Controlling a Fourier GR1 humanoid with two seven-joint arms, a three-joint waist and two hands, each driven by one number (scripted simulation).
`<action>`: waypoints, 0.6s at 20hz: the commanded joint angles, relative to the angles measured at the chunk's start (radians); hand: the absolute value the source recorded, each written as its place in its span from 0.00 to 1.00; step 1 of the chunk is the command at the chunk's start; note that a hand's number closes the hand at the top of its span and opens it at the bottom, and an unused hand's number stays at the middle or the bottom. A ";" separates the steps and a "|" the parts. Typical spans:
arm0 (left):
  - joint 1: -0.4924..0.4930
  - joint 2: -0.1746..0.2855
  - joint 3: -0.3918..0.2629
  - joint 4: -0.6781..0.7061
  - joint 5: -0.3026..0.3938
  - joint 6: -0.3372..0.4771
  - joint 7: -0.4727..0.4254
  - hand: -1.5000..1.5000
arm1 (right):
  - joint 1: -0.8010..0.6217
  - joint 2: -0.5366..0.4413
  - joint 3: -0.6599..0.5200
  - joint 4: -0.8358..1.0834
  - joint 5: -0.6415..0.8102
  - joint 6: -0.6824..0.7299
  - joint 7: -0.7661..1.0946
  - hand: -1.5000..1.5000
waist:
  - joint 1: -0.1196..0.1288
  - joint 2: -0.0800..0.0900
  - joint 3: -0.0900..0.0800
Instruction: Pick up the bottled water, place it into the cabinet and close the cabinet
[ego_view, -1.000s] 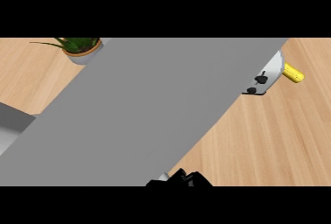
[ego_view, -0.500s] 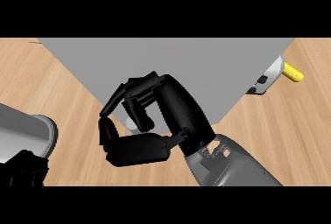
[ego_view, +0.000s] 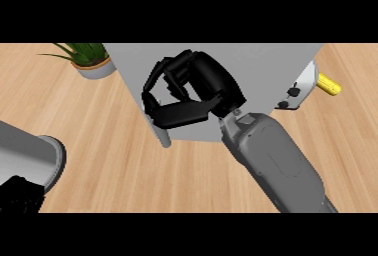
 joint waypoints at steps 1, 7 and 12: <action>-0.037 0.006 0.009 -0.015 0.012 0.007 0.033 1.00 | -0.039 -0.081 -0.134 0.224 -0.015 0.055 -0.081 1.00 | 0.003 0.053 0.000; -0.023 -0.013 -0.007 0.015 -0.006 -0.019 0.008 1.00 | -0.055 -0.103 -0.153 0.252 -0.019 0.081 -0.099 1.00 | 0.008 0.050 -0.002; -0.057 0.010 0.012 0.014 0.003 -0.029 0.029 1.00 | -0.048 -0.131 -0.166 0.263 -0.033 0.123 -0.131 1.00 | 0.009 0.058 -0.002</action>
